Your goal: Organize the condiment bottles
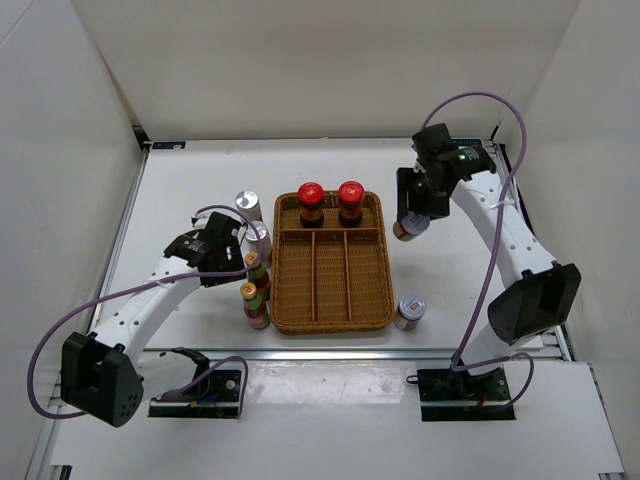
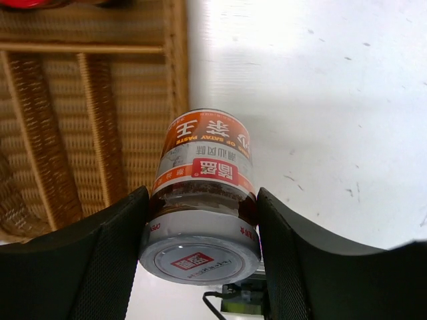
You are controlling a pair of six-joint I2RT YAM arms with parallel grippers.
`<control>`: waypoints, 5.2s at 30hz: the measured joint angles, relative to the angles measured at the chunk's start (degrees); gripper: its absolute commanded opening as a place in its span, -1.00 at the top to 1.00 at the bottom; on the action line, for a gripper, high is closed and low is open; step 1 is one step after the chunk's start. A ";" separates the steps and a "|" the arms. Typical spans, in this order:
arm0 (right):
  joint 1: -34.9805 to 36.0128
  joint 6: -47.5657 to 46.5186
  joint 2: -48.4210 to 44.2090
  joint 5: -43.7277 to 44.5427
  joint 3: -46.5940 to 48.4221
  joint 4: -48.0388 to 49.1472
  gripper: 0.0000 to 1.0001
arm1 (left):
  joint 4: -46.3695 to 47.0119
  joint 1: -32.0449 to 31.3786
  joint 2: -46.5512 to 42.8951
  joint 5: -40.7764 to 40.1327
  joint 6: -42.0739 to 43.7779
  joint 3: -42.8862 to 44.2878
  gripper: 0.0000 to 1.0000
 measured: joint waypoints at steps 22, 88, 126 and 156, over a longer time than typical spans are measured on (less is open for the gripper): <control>10.10 -8.61 25.49 -8.94 9.03 0.63 0.26 | 0.00 0.00 0.00 0.04 0.00 0.00 -0.99; 11.47 12.20 -3.13 0.85 -19.67 -9.42 1.00 | 0.48 0.00 -15.61 -2.27 0.42 -0.20 -0.99; 21.42 11.52 -2.82 -0.24 -14.67 -3.32 -0.99 | 1.86 0.00 -19.89 8.09 10.29 10.10 -0.99; 21.62 5.75 -20.68 3.61 -17.44 -5.18 -0.99 | 5.42 5.64 43.15 5.84 3.58 49.68 -0.99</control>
